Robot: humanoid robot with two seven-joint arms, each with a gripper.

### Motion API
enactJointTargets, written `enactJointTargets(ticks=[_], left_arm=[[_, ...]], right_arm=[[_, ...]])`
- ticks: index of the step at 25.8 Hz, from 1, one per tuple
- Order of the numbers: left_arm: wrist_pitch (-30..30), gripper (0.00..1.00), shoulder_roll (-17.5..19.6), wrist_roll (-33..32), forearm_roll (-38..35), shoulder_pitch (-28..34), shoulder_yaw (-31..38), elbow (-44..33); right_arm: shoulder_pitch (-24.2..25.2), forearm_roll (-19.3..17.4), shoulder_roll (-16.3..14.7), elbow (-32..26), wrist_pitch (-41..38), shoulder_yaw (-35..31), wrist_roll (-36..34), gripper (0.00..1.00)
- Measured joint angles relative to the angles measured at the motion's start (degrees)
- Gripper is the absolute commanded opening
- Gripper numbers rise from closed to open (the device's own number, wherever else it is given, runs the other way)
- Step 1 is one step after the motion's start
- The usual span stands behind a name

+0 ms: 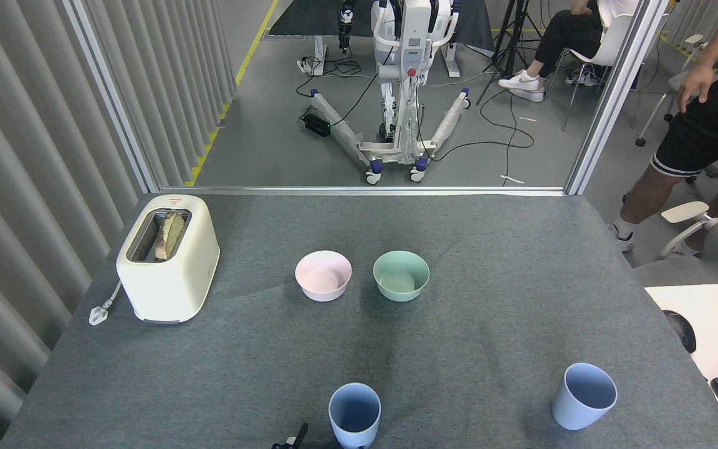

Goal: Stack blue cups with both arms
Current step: 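Set the cup down, open the left gripper and withdraw it, then reach the right gripper to the other blue cup and grasp it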

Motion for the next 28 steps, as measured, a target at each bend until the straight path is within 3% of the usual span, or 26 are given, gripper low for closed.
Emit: enactJointTargets(ticks=[9, 14, 20, 28], left_arm=[[-0.3, 1.0, 3.9, 0.0, 0.8, 8.3, 1.4, -9.3], [2.1, 1.0, 6.1, 0.2, 5.9, 12.0, 3.9, -12.6], [6.1, 1.0, 6.6, 0.2, 14.4, 13.0, 10.6, -12.8], [6.5, 1.0, 6.7, 0.3, 16.2, 13.1, 12.7, -12.6]], right_arm=[[-0.1, 0.0, 0.0, 0.5, 0.0, -0.3, -0.1, 1.0], [-0.3, 0.0, 0.3, 2.6, 1.2, -2.3, -0.2, 1.0], [-2.5, 0.2, -0.3, 5.6, 4.2, -5.9, 0.4, 1.0], [-8.3, 0.5, -2.0, 10.3, 9.0, -8.2, 0.6, 1.0]])
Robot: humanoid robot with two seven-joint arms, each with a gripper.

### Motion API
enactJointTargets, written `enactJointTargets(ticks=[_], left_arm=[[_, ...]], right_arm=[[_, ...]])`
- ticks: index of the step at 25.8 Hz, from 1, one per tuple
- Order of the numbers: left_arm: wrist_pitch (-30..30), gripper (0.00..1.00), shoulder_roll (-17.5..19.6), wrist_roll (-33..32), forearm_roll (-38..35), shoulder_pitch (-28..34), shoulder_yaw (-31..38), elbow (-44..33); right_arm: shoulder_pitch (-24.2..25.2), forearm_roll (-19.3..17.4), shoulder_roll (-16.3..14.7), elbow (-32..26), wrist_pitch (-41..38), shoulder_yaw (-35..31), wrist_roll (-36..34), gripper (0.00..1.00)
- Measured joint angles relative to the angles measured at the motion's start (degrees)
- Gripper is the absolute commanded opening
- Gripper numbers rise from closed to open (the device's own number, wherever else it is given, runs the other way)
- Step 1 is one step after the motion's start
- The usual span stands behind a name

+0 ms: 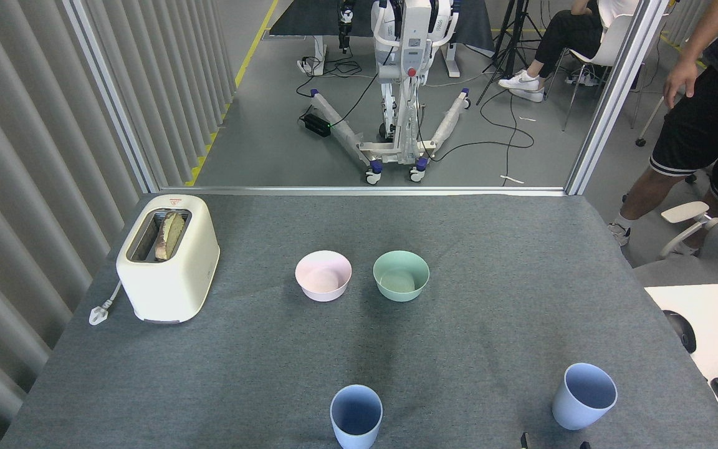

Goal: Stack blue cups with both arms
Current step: 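Reach the right gripper to the other blue cup and grasp it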

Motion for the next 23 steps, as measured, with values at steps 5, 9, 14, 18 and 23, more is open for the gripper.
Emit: enactJointTargets(ticks=[5, 9, 14, 18, 23], left_arm=[[0.1, 1.0, 0.0, 0.0, 0.1, 0.0, 0.1, 0.6], [0.1, 1.0, 0.0, 0.0, 0.1, 0.0, 0.2, 0.7], [0.1, 1.0, 0.0, 0.0, 0.2, -0.1, 0.3, 0.8], [0.0, 1.0, 0.0, 0.0, 0.2, -0.2, 0.3, 0.8], [0.0, 1.0, 0.0, 0.0, 0.2, -0.3, 0.3, 0.9]], right_arm=[[-2.2, -0.3, -1.6, 2.4, 1.6, -0.2, 0.2, 1.0], [-3.6, -0.5, -2.9, 3.9, 2.0, -0.3, 0.0, 1.0], [-5.7, -0.5, -3.9, 6.1, 2.0, -0.3, -0.1, 1.0], [-7.4, -0.5, -4.8, 7.7, 2.0, -0.3, -0.1, 1.0], [-8.8, -0.7, -5.9, 8.6, 1.8, -0.3, -0.2, 1.0]])
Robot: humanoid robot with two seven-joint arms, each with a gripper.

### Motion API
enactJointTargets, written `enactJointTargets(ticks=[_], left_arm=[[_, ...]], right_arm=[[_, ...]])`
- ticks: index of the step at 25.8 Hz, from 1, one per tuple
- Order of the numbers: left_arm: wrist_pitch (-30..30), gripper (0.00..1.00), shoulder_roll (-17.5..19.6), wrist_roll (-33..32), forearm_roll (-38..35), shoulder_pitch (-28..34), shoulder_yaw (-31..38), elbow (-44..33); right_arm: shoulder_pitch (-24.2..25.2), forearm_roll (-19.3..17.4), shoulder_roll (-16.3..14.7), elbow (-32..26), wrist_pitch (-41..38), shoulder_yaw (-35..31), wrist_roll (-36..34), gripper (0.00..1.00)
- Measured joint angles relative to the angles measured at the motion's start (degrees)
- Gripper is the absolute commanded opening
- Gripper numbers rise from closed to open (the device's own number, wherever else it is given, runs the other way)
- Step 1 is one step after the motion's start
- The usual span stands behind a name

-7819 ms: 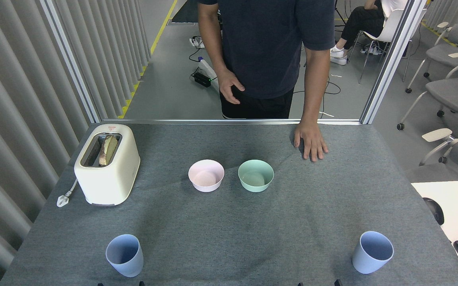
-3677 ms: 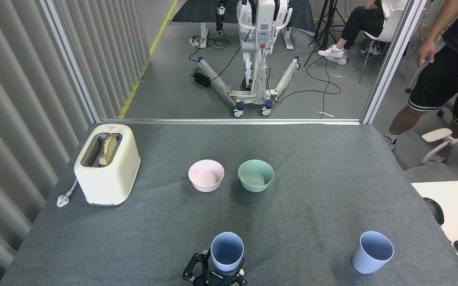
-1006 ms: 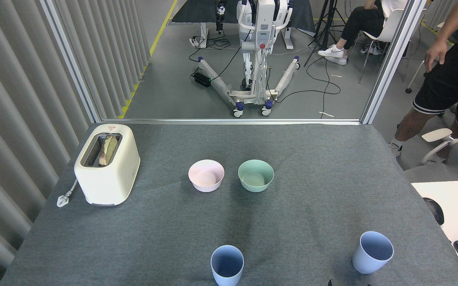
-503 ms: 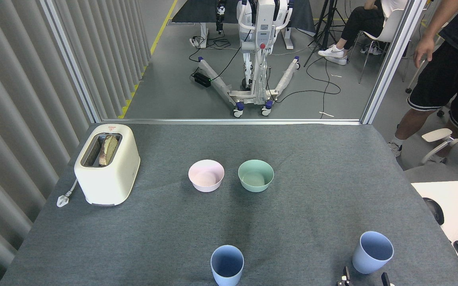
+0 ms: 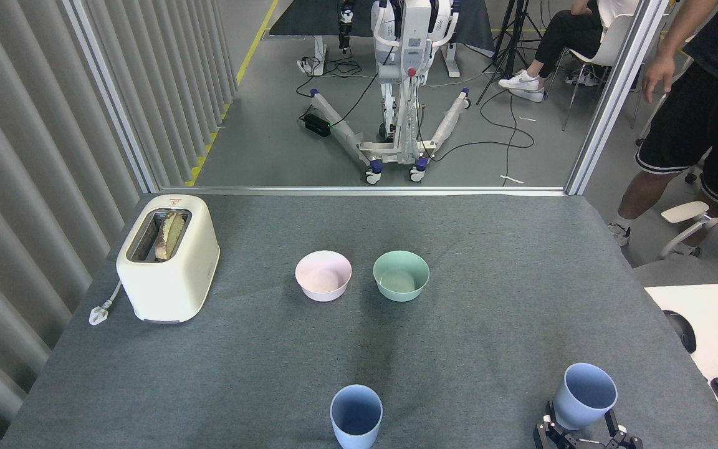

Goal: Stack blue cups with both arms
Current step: 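Reach the right gripper to the other blue cup and grasp it, then lift the blue cup with the right gripper and carry it above the placed cup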

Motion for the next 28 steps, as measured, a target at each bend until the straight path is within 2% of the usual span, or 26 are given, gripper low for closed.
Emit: enactJointTargets(ticks=[7, 11, 15, 20, 25, 28], left_arm=[[0.0, 1.0, 0.0, 0.0, 0.0, 0.0, 0.0, 0.2], [0.0, 1.0, 0.0, 0.0, 0.0, 0.0, 0.0, 0.2], [-0.1, 1.0, 0.0, 0.1, 0.0, 0.1, 0.0, 0.2], [-0.1, 1.0, 0.0, 0.1, 0.0, 0.1, -0.1, 0.2], [-0.1, 1.0, 0.0, 0.1, -0.1, 0.2, -0.1, 0.2], [-0.1, 1.0, -0.1, 0.2, -0.1, 0.2, -0.2, 0.2]], right_arm=[[-2.6, 0.0, -0.7, 2.9, 0.0, 0.0, 0.2, 0.99], [-3.0, 0.1, -0.8, 3.2, -0.1, 0.0, 0.3, 0.77], [-3.0, 0.2, -0.8, 3.2, -0.8, 0.1, 0.3, 0.61], [-2.7, 0.2, -0.7, 2.5, -2.1, 0.1, 0.5, 0.48], [-2.6, 0.2, -0.7, -3.5, -3.2, 0.3, 0.2, 0.48], [-4.9, 0.4, -0.5, -6.7, -3.5, 1.4, 3.5, 0.48]])
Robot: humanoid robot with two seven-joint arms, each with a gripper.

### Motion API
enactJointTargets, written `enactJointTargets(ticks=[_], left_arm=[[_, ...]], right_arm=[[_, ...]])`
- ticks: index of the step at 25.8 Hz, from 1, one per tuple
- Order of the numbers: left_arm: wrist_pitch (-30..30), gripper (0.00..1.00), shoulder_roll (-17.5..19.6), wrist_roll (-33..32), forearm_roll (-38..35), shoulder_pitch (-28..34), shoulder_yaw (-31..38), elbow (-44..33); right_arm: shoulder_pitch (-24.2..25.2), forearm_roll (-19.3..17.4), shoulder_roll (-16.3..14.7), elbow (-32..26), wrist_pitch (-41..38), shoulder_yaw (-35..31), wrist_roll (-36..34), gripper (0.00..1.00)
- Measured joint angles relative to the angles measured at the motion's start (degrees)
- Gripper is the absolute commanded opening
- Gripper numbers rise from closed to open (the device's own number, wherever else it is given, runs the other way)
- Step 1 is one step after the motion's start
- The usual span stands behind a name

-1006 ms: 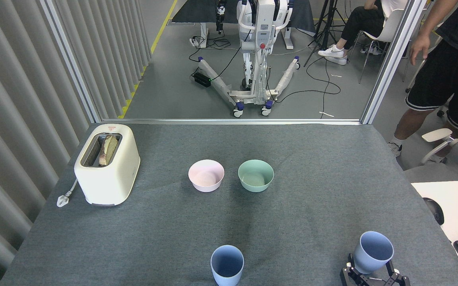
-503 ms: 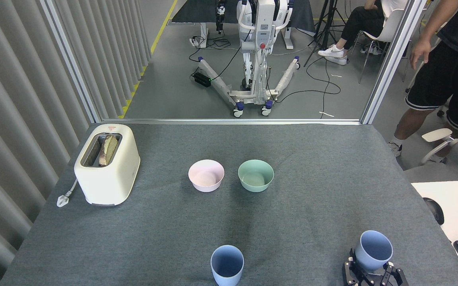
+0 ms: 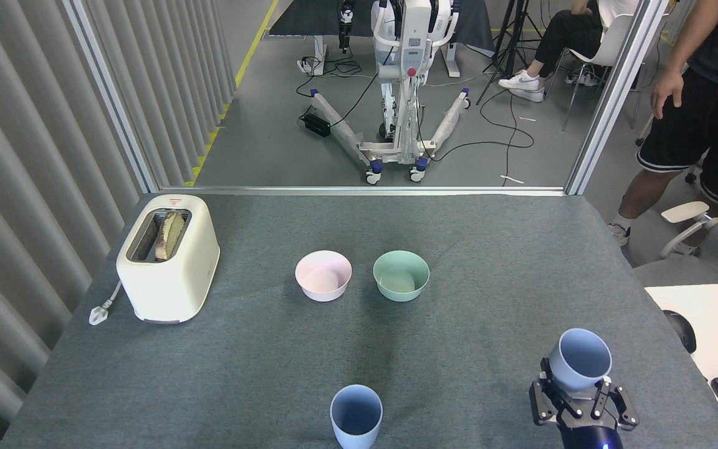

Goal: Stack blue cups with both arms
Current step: 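Lift the blue cup with the right gripper and carry it above the placed cup, then lower the held cup with the right gripper into the placed blue cup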

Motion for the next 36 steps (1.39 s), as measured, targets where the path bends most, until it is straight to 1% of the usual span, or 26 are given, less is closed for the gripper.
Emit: enactJointTargets(ticks=[2, 5, 8, 9, 11, 13, 15, 18, 22, 24, 29, 36], left_arm=[[0.0, 1.0, 0.0, 0.0, 0.0, 0.0, 0.0, 0.0], [0.0, 1.0, -0.1, 0.0, 0.0, -0.1, 0.0, 0.1], [0.1, 1.0, -0.2, 0.0, 0.1, -0.2, 0.0, 0.3], [0.1, 1.0, -0.2, 0.0, 0.1, -0.2, 0.0, 0.4], [0.2, 1.0, -0.3, 0.0, 0.1, -0.3, 0.1, 0.6], [0.2, 1.0, -0.3, 0.0, 0.1, -0.3, 0.1, 0.8], [0.3, 1.0, -0.3, 0.1, 0.1, -0.4, 0.1, 1.0], [0.3, 1.0, -0.4, 0.1, 0.1, -0.5, 0.1, 1.3], [0.3, 1.0, -0.5, 0.1, 0.1, -0.6, 0.1, 1.5], [0.3, 1.0, -0.5, 0.1, 0.1, -0.7, 0.1, 1.7], [0.2, 1.0, -0.5, 0.1, 0.1, -0.8, 0.1, 2.3], [0.1, 1.0, -0.4, 0.1, 0.1, -0.8, 0.1, 2.4]], right_arm=[[-2.9, 0.2, 0.6, -1.2, 0.0, 2.7, 2.9, 0.48], [-6.7, 1.8, 2.9, -2.4, 0.1, 9.1, 6.9, 0.48], [-9.2, 6.5, 6.8, -3.7, 0.6, 14.9, 9.8, 0.48], [-9.6, 8.2, 8.2, -4.4, 0.6, 16.7, 10.8, 0.48], [-9.7, 10.4, 10.2, -6.3, 0.6, 19.5, 12.6, 0.48], [-8.7, 11.5, 11.4, -8.8, 0.4, 22.4, 14.2, 0.48], [-6.6, 12.2, 12.5, -11.3, 0.0, 25.6, 15.3, 0.48], [-2.1, 12.7, 13.5, -13.8, 0.0, 29.4, 16.2, 0.48], [3.2, 13.2, 14.2, -15.4, 0.1, 31.5, 16.4, 0.48], [5.0, 13.2, 14.4, -15.9, 0.1, 31.9, 16.6, 0.49], [7.0, 13.3, 14.6, -16.2, 0.1, 32.1, 15.4, 0.49], [7.6, 13.2, 14.4, -16.0, 0.0, 31.9, 14.2, 0.49]])
